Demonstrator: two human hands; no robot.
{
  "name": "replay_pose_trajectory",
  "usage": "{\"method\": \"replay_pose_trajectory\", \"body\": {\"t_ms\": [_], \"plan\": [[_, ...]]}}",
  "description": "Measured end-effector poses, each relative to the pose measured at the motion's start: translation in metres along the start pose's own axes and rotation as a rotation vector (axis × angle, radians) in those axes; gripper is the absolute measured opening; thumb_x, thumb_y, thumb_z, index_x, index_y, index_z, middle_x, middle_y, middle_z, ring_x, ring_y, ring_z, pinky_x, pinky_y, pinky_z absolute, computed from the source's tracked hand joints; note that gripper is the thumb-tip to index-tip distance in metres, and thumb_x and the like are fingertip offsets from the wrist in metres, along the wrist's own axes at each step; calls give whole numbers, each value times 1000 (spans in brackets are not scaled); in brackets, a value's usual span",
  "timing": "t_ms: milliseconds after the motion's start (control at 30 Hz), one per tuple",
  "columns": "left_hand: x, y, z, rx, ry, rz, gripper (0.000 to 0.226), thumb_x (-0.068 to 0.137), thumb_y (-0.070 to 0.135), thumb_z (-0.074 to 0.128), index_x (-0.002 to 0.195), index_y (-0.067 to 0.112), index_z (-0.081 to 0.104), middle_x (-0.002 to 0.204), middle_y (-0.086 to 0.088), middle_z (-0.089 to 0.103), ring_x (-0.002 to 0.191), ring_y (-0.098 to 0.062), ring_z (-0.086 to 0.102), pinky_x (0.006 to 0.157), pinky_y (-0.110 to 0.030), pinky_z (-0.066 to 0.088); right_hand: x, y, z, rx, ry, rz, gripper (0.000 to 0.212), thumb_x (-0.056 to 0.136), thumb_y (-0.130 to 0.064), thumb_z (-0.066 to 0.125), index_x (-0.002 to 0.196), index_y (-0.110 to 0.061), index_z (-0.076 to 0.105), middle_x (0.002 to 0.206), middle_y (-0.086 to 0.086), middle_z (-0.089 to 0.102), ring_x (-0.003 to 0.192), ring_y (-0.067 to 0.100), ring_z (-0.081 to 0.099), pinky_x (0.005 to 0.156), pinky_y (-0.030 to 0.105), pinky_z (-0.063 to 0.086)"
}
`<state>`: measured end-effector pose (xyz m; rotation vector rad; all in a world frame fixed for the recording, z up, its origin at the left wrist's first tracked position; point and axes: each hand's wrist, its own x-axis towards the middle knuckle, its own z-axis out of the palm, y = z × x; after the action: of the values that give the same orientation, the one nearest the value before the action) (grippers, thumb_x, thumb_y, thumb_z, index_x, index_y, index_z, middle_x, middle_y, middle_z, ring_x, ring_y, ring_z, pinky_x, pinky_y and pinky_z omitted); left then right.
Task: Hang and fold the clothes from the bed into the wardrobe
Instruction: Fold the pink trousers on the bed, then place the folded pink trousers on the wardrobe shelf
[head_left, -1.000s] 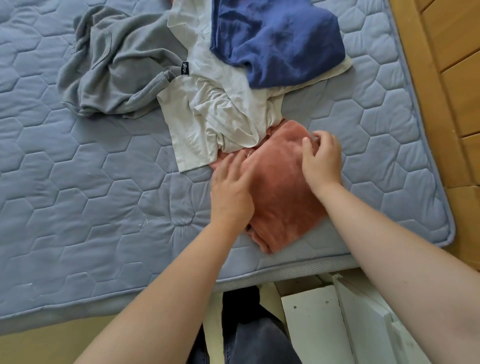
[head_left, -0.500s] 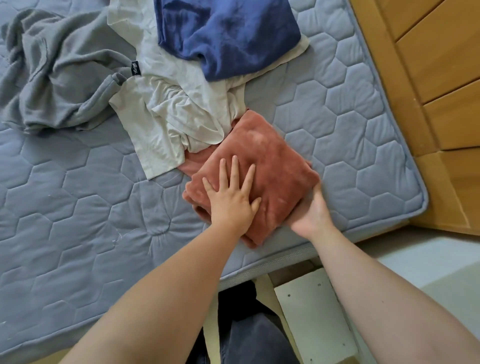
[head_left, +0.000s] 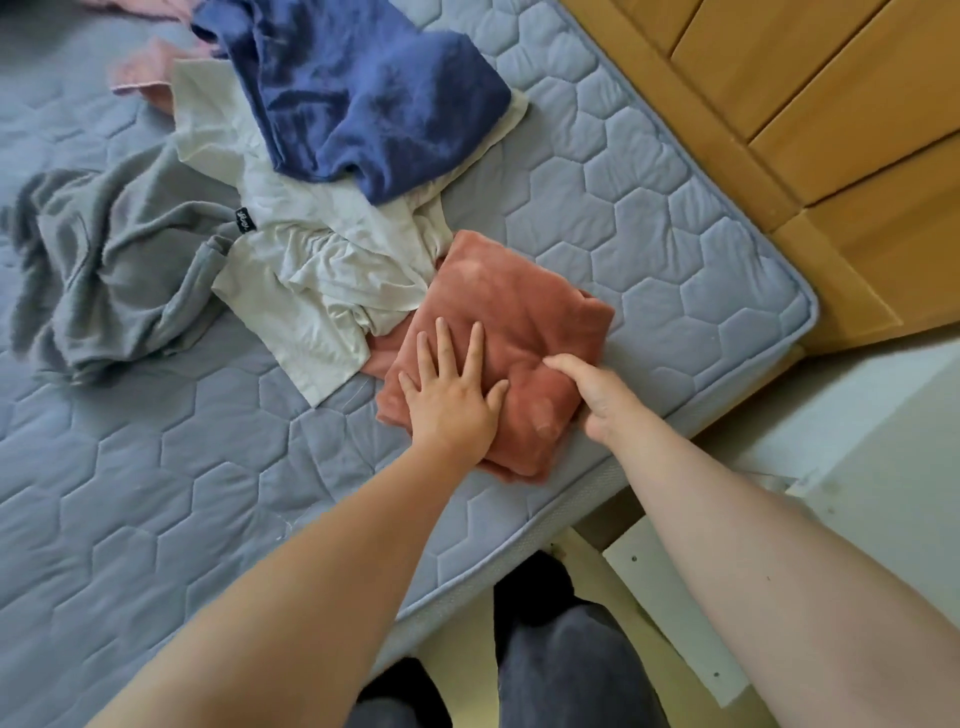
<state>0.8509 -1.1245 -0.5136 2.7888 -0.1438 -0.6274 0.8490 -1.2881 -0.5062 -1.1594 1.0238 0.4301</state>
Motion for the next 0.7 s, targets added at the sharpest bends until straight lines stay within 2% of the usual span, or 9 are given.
{"method": "replay_pose_trajectory", "body": {"t_ms": [67, 167, 233, 267, 400, 500, 567, 633, 700], "plan": [[-18, -1, -18, -27, 9, 28, 71, 94, 57, 28, 152, 30, -4, 160, -8, -12, 146, -27, -12, 116, -55, 8, -28, -5, 3, -54, 41, -90, 22, 75, -15, 76, 95, -12, 69, 89, 4, 71, 81, 17, 66, 66, 26, 54], [-48, 6, -51, -57, 44, 157, 77, 94, 50, 38, 153, 17, 1, 160, -7, -10, 147, -24, -9, 116, -54, 11, -84, -17, 1, -219, 109, -245, 18, 72, -21, 78, 84, -23, 65, 88, -3, 70, 79, 11, 65, 70, 22, 53], [-70, 17, -78, -72, 80, 268, 83, 90, 43, 49, 152, 11, 4, 160, -7, -8, 147, -24, -5, 116, -53, 11, -130, -30, -3, -396, 176, -376, 17, 71, -23, 78, 75, -28, 61, 75, -12, 65, 69, 2, 59, 58, 9, 46], [-83, 23, -93, -79, 102, 324, 86, 88, 41, 53, 152, 10, 5, 160, -7, -6, 147, -24, -4, 117, -51, 10, -155, -36, -6, -489, 220, -431, 17, 71, -25, 77, 72, -28, 60, 70, -15, 62, 66, 0, 56, 53, 9, 43], [-132, 47, -158, -77, 230, 656, 88, 83, 32, 61, 153, 20, 8, 160, -10, 3, 147, -30, 3, 116, -47, 8, -260, -49, -28, -738, 353, -557, 14, 70, -29, 71, 67, -26, 58, 73, -5, 65, 76, 18, 63, 65, 26, 43], [-172, 85, -209, 27, 250, 1021, 101, 79, 44, 66, 151, 29, -3, 160, -7, 0, 147, -29, -2, 116, -50, 5, -340, -46, -47, -896, 455, -625, 12, 72, -32, 67, 74, -28, 56, 79, -3, 65, 77, 21, 61, 66, 32, 49], [-207, 122, -238, 94, 238, 1213, 104, 75, 53, 66, 152, 28, 0, 160, -3, 1, 147, -26, -5, 117, -54, 4, -394, -38, -64, -1001, 515, -655, 16, 75, -35, 61, 73, -32, 46, 79, -5, 62, 74, 21, 60, 63, 32, 46], [-246, 160, -259, 249, 200, 1365, 105, 72, 59, 65, 152, 24, 7, 160, 2, 4, 146, -22, -7, 117, -54, 4, -448, -26, -86, -1084, 598, -652, 19, 77, -37, 57, 68, -32, 41, 73, -8, 58, 73, 22, 60, 60, 31, 42], [-288, 198, -276, 476, 186, 1490, 109, 68, 63, 67, 152, 21, 10, 160, 4, 9, 146, -21, -8, 116, -52, 0, -501, -11, -111, -1135, 676, -650, 11, 77, -40, 56, 73, -31, 48, 75, -8, 60, 76, 22, 60, 63, 32, 44]]}}
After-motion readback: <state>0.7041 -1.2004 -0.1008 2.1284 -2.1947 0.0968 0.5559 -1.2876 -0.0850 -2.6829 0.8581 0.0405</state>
